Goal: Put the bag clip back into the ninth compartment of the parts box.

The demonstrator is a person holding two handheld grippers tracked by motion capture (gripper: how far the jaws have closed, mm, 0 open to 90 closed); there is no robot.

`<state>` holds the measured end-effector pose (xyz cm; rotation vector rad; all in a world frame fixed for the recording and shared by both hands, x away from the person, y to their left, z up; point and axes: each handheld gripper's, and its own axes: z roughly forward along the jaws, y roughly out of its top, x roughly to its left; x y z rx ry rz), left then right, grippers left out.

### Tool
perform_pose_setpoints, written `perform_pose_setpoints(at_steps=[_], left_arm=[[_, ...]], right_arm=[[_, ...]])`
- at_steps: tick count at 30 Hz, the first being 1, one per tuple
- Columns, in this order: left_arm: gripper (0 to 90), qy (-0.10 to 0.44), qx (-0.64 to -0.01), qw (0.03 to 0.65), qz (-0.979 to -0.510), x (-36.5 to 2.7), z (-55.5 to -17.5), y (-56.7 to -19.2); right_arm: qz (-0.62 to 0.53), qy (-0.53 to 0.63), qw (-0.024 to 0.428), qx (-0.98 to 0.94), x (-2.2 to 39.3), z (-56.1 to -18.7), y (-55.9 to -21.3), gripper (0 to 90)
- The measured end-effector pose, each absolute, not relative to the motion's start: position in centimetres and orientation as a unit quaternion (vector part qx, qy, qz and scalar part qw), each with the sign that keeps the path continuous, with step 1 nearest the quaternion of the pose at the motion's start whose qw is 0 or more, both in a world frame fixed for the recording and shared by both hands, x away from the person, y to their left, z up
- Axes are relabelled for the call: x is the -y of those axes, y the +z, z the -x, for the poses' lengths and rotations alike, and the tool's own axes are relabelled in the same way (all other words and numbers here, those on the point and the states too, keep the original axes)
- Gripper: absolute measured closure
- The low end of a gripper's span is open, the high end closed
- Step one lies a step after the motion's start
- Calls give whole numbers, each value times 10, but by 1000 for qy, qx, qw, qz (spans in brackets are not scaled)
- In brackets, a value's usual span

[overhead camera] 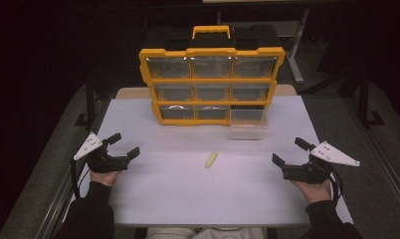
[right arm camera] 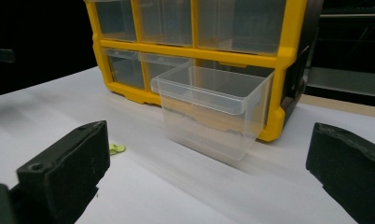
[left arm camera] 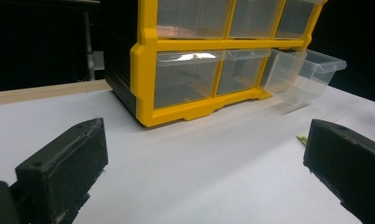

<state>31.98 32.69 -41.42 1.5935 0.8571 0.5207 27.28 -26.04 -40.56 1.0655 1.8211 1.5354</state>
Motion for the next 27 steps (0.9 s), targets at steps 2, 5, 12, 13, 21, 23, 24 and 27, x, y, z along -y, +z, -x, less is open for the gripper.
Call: perform_pose_setpoints(at_steps=[2,5,12,13,21,23,24,27], left_arm=[[0,222,-366,589,-685,-326,-320,-414],[0,220,-361,590,-688,-325,-320,-415],[0,221,-360,593,-685,-325,-319,-416],[0,221,-361,594,-684,-325,-318,-416],[0,229,-359,600,-677,-331,-315,-414],[0,230,-358,604,-674,-333,-315,-413],[0,230,-357,604,-675,-334,-314,-413],[0,226,-356,604,-677,-334,-313,-414]], right_arm=[[-390,570,261,-675,258,-274,-403,0],[-383,573,262,-676,255,-275,-399,0],[-375,571,251,-686,245,-281,-390,0],[-375,570,249,-687,244,-282,-390,0],[-366,567,243,-697,237,-292,-384,0],[-364,564,239,-702,233,-295,-382,0],[-361,563,238,-704,232,-297,-382,0],[-356,561,232,-710,227,-300,-380,0]])
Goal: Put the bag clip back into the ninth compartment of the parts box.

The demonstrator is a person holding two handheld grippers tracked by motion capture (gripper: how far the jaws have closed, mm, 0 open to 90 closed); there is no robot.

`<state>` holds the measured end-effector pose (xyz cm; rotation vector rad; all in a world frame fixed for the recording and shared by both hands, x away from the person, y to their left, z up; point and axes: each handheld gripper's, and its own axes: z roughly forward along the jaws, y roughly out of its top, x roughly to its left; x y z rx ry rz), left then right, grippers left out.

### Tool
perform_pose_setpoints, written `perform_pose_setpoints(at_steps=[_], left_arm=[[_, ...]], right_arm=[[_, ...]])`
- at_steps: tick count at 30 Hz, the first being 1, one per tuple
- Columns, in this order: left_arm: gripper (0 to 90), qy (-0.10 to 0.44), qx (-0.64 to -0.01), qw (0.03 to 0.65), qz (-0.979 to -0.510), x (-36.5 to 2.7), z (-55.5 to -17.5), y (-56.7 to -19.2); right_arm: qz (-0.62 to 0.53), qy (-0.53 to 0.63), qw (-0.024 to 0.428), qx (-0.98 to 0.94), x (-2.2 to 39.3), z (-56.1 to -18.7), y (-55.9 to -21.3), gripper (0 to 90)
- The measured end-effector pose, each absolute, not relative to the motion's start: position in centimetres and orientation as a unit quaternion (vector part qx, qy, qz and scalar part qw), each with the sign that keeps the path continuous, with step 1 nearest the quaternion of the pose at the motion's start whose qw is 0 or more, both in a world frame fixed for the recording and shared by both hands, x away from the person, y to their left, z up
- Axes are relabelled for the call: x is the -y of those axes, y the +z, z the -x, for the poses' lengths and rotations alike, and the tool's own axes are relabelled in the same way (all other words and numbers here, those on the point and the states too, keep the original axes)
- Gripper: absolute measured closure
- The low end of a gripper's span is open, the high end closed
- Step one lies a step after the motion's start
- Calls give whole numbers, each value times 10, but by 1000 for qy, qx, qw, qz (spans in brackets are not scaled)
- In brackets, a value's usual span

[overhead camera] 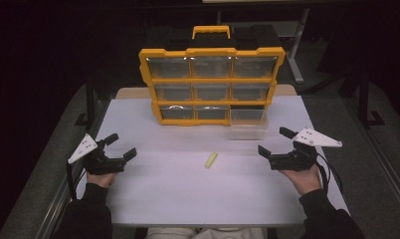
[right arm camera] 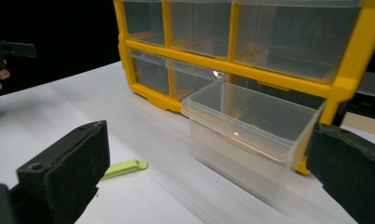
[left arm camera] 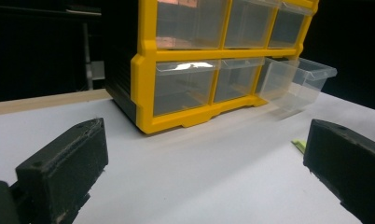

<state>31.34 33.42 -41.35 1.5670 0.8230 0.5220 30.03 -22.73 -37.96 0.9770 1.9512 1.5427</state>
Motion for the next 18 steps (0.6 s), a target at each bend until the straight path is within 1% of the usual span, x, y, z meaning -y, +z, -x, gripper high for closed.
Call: perform_pose_setpoints(at_steps=[18], left_arm=[[0,223,-351,599,-684,-332,-314,-415]], right_arm=[[-325,554,211,-737,202,-321,-369,0]])
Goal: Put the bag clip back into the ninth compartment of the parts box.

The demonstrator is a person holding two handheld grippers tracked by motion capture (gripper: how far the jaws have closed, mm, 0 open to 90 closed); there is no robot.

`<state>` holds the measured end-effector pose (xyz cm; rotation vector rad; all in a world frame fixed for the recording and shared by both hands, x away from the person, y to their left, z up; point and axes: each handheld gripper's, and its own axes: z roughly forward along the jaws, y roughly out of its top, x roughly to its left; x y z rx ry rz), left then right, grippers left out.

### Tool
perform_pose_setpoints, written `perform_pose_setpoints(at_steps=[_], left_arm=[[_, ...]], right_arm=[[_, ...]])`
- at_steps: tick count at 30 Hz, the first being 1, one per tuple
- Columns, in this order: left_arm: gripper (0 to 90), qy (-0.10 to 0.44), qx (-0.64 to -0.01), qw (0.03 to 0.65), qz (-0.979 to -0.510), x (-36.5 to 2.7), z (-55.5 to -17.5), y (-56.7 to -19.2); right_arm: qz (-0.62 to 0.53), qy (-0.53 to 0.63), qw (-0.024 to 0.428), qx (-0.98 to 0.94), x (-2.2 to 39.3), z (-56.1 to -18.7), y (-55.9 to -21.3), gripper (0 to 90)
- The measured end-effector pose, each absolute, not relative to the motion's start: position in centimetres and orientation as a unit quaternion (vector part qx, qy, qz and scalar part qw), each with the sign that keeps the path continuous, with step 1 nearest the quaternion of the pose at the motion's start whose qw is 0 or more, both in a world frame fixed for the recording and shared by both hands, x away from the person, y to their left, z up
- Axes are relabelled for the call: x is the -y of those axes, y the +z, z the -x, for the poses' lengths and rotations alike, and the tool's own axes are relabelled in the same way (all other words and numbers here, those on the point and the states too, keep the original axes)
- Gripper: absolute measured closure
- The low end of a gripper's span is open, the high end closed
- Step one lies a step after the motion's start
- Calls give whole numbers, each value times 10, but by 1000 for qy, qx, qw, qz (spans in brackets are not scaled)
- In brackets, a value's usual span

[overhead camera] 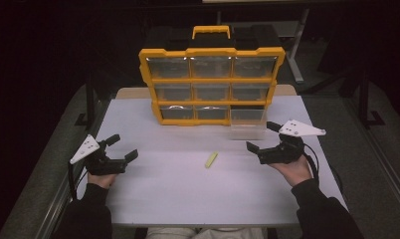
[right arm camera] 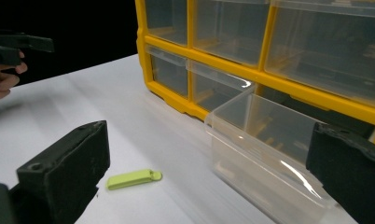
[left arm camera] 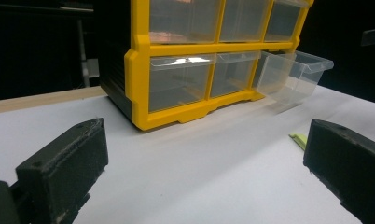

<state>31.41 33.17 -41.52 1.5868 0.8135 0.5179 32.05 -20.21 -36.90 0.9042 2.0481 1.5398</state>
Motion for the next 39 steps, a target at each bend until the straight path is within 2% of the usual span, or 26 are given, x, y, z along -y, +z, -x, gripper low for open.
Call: perform_pose_setpoints(at_steps=[16,39], left_arm=[[0,216,-352,613,-673,-336,-315,-414],[0,212,-351,599,-688,-330,-316,-416]], right_arm=[[-290,542,178,-769,171,-341,-359,0],[-261,522,148,-798,137,-359,-362,0]])
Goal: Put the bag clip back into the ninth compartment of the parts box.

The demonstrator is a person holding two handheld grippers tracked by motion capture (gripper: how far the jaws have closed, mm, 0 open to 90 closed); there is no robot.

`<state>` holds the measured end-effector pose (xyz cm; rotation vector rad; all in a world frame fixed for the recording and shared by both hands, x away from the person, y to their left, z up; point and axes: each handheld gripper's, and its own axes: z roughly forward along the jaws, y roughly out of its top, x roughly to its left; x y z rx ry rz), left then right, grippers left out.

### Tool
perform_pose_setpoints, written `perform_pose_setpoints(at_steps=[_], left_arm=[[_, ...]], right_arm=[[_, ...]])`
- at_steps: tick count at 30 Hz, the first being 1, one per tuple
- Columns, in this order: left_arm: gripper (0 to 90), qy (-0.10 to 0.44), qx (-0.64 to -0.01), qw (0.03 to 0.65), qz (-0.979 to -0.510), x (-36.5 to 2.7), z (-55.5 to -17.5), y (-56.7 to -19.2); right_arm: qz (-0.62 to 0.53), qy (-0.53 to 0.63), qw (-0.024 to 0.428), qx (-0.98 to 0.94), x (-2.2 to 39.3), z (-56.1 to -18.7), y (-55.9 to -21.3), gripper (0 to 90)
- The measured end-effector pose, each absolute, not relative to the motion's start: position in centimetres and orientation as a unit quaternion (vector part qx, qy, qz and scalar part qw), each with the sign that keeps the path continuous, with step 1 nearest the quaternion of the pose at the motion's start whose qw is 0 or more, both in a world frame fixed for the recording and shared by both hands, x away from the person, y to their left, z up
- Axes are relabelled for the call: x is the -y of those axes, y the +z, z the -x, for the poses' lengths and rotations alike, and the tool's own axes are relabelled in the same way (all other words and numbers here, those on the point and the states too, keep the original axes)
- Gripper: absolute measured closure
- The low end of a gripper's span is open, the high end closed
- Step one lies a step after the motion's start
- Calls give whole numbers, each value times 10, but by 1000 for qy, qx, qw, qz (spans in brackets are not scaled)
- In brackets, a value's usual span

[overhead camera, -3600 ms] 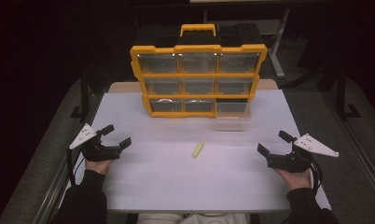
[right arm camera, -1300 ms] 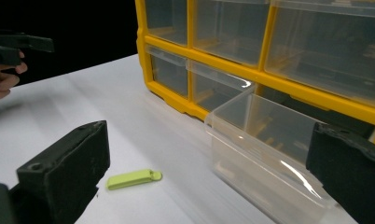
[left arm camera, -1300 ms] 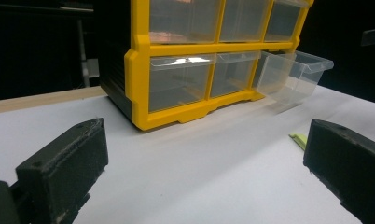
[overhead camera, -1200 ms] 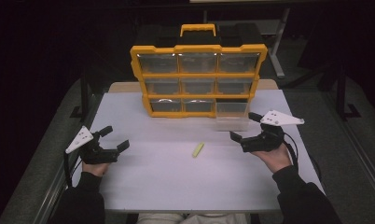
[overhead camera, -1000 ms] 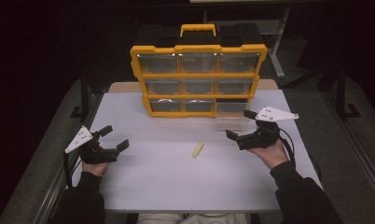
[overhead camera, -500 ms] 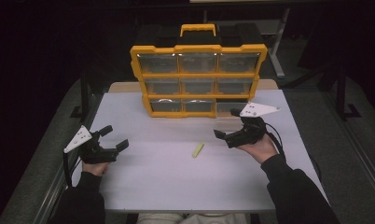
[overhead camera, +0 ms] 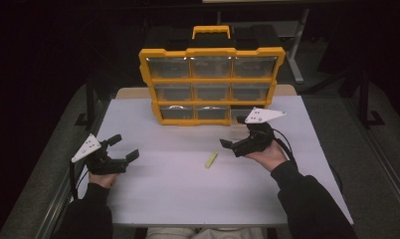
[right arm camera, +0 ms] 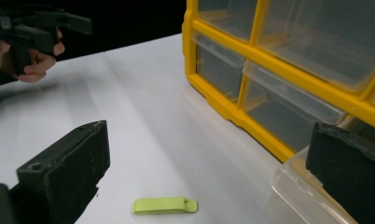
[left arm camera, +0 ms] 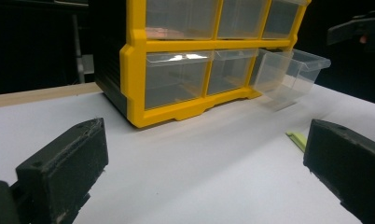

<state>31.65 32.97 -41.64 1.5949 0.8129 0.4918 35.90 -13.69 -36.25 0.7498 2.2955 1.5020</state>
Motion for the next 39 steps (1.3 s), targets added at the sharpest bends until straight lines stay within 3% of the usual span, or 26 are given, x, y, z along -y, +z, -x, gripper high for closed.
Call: perform_pose_setpoints(at_steps=[39], left_arm=[[0,201,-353,607,-683,-331,-319,-417]], right_arm=[[-207,420,55,-882,83,-379,-406,0]])
